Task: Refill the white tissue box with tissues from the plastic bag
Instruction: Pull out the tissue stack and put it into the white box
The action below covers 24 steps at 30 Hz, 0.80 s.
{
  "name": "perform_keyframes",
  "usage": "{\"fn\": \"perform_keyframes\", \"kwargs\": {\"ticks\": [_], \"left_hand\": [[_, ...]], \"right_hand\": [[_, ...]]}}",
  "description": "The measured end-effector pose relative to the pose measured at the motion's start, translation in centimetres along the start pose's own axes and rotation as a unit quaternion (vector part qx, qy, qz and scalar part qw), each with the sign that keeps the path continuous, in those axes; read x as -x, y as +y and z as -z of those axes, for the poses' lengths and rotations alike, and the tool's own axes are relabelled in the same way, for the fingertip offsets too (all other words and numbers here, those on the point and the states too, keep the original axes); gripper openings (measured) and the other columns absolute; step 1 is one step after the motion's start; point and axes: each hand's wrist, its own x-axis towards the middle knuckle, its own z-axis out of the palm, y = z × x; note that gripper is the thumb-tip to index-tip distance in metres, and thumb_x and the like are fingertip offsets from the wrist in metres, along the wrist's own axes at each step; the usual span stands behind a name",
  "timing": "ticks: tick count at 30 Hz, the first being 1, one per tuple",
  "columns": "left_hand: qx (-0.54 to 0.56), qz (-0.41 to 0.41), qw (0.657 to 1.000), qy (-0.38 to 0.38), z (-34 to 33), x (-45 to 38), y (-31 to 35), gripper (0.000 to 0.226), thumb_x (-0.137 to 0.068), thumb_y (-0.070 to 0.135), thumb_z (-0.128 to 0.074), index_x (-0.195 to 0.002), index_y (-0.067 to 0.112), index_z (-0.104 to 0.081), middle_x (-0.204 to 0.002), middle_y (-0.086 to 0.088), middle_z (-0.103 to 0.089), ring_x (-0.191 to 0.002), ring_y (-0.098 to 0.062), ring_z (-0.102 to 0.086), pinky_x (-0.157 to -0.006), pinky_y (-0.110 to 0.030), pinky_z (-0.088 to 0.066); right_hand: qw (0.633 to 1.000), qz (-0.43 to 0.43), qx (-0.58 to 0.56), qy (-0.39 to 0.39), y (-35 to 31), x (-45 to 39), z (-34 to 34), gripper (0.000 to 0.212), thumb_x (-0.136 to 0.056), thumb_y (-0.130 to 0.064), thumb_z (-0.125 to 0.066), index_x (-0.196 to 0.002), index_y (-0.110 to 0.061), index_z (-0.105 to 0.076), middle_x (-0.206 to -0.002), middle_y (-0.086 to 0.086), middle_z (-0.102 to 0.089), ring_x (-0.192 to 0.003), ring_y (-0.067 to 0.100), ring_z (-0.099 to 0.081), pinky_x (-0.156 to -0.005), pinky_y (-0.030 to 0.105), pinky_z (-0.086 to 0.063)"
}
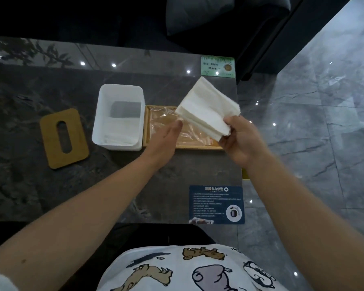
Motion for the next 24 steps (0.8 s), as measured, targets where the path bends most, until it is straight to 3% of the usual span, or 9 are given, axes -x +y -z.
{"fn": "perform_keyframes", "kwargs": {"ticks": [1, 3, 6, 9, 13, 18, 21, 24], "left_hand": [[0.121, 0.020, 0.992, -0.015, -0.2, 0.8, 0.8, 0.041, -0.092, 0.067, -0.034, -0.125, 0.052, -0.054, -0.134, 0.020, -0.056, -0.131, -0.009, -0.047, -0.103, -0.030, -0.035], [0.298, 0.012, 0.954, -0.019, -0.1, 1.8, 1.5, 0.042, -0.094, 0.060, -0.036, -0.129, 0.042, -0.053, -0.133, 0.010, -0.062, -0.127, -0.013, -0.053, -0.106, -0.037, -0.040], [0.391, -0.017, 0.920, 0.004, 0.7, 3.3, 2.3, 0.043, -0.099, 0.047, -0.040, -0.133, 0.023, -0.051, -0.130, -0.007, -0.064, -0.123, -0.024, -0.058, -0.102, -0.042, -0.048], [0.369, 0.009, 0.927, 0.059, 2.0, 4.2, 2.5, 0.036, -0.099, 0.026, -0.052, -0.132, 0.014, -0.051, -0.128, -0.014, -0.063, -0.118, -0.029, -0.060, -0.096, -0.046, -0.053], [0.336, 0.034, 0.933, 0.121, 4.6, 4.8, 1.9, 0.018, -0.097, 0.016, -0.055, -0.112, 0.023, -0.062, -0.111, -0.001, -0.071, -0.104, -0.021, -0.067, -0.092, -0.044, -0.055], [0.274, 0.071, 0.957, 0.067, 9.7, 5.4, 0.8, 0.022, -0.097, 0.022, -0.055, -0.119, 0.022, -0.059, -0.120, -0.003, -0.067, -0.110, -0.025, -0.064, -0.093, -0.045, -0.054], [0.256, 0.057, 0.965, 0.020, 12.3, 5.7, 0.4, 0.023, -0.097, 0.019, -0.055, -0.120, 0.019, -0.060, -0.117, -0.003, -0.071, -0.107, -0.024, -0.067, -0.089, -0.044, -0.056], [0.222, 0.053, 0.973, 0.025, 14.5, 5.5, 0.1, 0.021, -0.097, 0.016, -0.055, -0.117, 0.019, -0.062, -0.111, -0.003, -0.073, -0.104, -0.024, -0.069, -0.086, -0.047, -0.058]], "right_hand": [[1.000, -0.005, -0.009, -0.004, 0.9, 0.5, -0.9, 0.034, -0.094, -0.010, -0.057, -0.128, -0.005, -0.053, -0.120, 0.019, -0.066, -0.094, 0.028, -0.073, -0.064, 0.031, -0.060], [1.000, -0.005, -0.017, 0.004, 2.5, 1.3, -2.5, 0.032, -0.096, -0.009, -0.056, -0.128, -0.008, -0.055, -0.123, 0.017, -0.066, -0.093, 0.026, -0.073, -0.066, 0.032, -0.060], [1.000, 0.009, -0.001, 0.021, 4.6, 2.5, -4.5, 0.026, -0.097, -0.010, -0.057, -0.121, -0.017, -0.057, -0.122, 0.012, -0.067, -0.096, 0.024, -0.073, -0.074, 0.036, -0.060], [1.000, 0.015, 0.020, 0.001, 6.3, 3.5, -5.9, 0.025, -0.096, -0.011, -0.058, -0.118, -0.022, -0.058, -0.120, 0.009, -0.068, -0.101, 0.025, -0.072, -0.081, 0.040, -0.060], [0.993, 0.004, 0.109, -0.040, 6.7, 3.7, -6.5, 0.027, -0.093, -0.017, -0.065, -0.119, -0.020, -0.059, -0.118, 0.010, -0.070, -0.103, 0.024, -0.071, -0.084, 0.039, -0.060], [0.947, -0.044, 0.292, -0.129, 4.3, 0.8, -9.1, 0.059, -0.088, -0.034, -0.070, -0.140, -0.017, -0.048, -0.132, 0.008, -0.061, -0.115, 0.026, -0.064, -0.096, 0.046, -0.054], [0.924, -0.072, 0.315, -0.205, 4.2, -0.6, -11.6, 0.036, -0.093, -0.026, -0.065, -0.127, -0.016, -0.060, -0.119, 0.007, -0.072, -0.107, 0.026, -0.069, -0.088, 0.043, -0.058], [0.926, -0.063, 0.299, -0.223, 5.0, -1.6, -13.4, 0.019, -0.094, -0.015, -0.064, -0.113, -0.013, -0.067, -0.102, 0.003, -0.078, -0.097, 0.024, -0.073, -0.073, 0.033, -0.061]]}}
